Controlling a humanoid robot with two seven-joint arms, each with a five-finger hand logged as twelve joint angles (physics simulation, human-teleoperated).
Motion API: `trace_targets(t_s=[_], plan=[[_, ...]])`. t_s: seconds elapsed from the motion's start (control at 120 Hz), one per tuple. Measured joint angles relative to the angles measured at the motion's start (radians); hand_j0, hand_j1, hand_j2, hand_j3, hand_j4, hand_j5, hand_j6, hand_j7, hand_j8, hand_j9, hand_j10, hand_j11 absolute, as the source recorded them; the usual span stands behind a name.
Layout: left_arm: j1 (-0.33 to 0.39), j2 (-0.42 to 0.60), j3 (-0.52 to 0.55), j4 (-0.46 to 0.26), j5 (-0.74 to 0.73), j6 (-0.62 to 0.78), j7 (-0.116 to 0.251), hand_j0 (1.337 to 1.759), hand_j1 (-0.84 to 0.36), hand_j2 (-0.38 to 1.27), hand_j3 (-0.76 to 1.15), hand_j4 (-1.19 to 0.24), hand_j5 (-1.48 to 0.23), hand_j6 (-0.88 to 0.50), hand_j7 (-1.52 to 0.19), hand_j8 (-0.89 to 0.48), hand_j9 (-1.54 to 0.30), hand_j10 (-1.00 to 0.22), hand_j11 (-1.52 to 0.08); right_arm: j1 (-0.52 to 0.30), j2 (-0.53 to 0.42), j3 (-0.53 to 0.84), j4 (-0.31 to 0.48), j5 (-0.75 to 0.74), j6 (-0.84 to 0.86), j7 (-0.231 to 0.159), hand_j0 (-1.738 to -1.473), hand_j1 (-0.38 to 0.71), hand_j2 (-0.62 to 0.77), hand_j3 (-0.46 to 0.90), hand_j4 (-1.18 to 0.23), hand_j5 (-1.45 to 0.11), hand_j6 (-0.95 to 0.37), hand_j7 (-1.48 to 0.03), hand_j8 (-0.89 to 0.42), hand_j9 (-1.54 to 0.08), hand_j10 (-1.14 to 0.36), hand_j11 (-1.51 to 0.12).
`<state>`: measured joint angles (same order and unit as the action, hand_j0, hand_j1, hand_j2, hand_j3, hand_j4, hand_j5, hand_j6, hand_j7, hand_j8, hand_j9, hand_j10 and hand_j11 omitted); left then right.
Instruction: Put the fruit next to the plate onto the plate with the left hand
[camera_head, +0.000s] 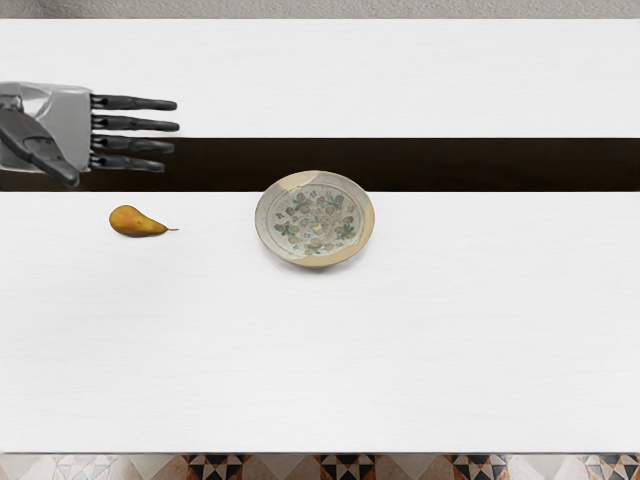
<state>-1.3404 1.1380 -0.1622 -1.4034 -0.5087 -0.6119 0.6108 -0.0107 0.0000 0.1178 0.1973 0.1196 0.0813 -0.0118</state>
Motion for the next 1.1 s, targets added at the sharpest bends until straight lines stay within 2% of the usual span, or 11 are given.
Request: trace_targets(t_s=[0.225,0.333,0.442,0.508,0.6,0.717,0.8,0.967,1.1], plan=[[0.0,-0.032,-0.009,0.0,0.003,0.0,0.0,1.658,0.35,0.0,0.0,0.0,0.0,0.0,0.0,0.0,0.0,0.0,0.0,0.0,0.0,-0.002,0.001,-0.006,0.0,0.0,-1.658,-0.31,-0.01,0.0,-0.03,-0.04,-0.03,-0.04,-0.03,-0.04,-0.03,-0.04],[-0.011,-0.135,-0.011,0.025,0.076,0.0,0.0,1.658,0.35,0.0,0.0,0.0,0.0,0.0,0.0,0.0,0.0,0.0,0.0,0.0,0.0,-0.001,0.0,-0.006,0.0,0.0,-1.658,-0.31,-0.01,0.0,-0.03,-0.04,-0.03,-0.04,-0.03,-0.04,-0.03,-0.04],[-0.025,-0.206,-0.044,0.056,0.252,0.0,0.0,1.658,0.35,0.0,0.0,0.0,0.0,0.0,0.0,0.0,0.0,0.0,0.0,0.0,0.0,-0.001,-0.001,-0.007,0.0,0.0,-1.658,-0.31,-0.01,0.0,-0.03,-0.04,-0.03,-0.04,-0.03,-0.04,-0.03,-0.04],[-0.071,-0.213,-0.062,0.057,0.367,0.0,0.0,1.658,0.35,0.0,0.0,0.0,0.0,0.0,0.0,0.0,0.0,0.0,0.0,0.0,0.0,-0.001,-0.001,-0.007,0.0,0.0,-1.658,-0.31,-0.01,0.0,-0.03,-0.04,-0.03,-0.04,-0.03,-0.04,-0.03,-0.04],[-0.088,-0.221,-0.075,0.055,0.525,0.0,0.0,1.658,0.35,0.0,0.0,0.0,0.0,0.0,0.0,0.0,0.0,0.0,0.0,0.0,0.0,-0.001,-0.001,-0.007,0.0,0.0,-1.658,-0.31,-0.01,0.0,-0.03,-0.04,-0.03,-0.04,-0.03,-0.04,-0.03,-0.04],[-0.089,-0.293,-0.082,0.038,0.795,0.001,0.0,1.658,0.35,0.0,0.0,0.0,0.0,0.0,0.0,0.0,0.0,0.0,0.0,0.0,0.0,-0.001,-0.001,-0.007,0.0,0.0,-1.658,-0.31,-0.01,0.0,-0.03,-0.04,-0.03,-0.04,-0.03,-0.04,-0.03,-0.04],[-0.089,-0.308,-0.087,0.01,0.991,0.014,0.0,1.658,0.35,0.0,0.0,0.0,0.0,0.0,0.0,0.0,0.0,0.0,0.0,0.0,0.0,-0.001,-0.001,-0.008,0.0,0.0,-1.658,-0.31,-0.01,0.0,-0.03,-0.04,-0.03,-0.04,-0.03,-0.04,-0.03,-0.04],[-0.04,-0.291,-0.086,-0.051,1.224,0.054,0.0,1.658,0.35,0.0,0.0,0.0,0.0,0.0,0.0,0.0,0.0,0.0,0.0,0.0,0.0,-0.001,-0.001,-0.008,0.0,0.0,-1.658,-0.31,-0.01,0.0,-0.03,-0.04,-0.03,-0.04,-0.03,-0.04,-0.03,-0.04],[-0.003,-0.294,-0.084,-0.069,1.382,0.091,0.0,1.658,0.35,0.0,0.0,0.0,0.0,-0.01,0.0,0.0,0.0,0.0,0.0,0.0,0.0,-0.001,-0.001,-0.007,0.0,0.0,-1.658,-0.31,-0.01,0.0,-0.03,-0.04,-0.03,-0.04,-0.03,-0.04,-0.03,-0.04]])
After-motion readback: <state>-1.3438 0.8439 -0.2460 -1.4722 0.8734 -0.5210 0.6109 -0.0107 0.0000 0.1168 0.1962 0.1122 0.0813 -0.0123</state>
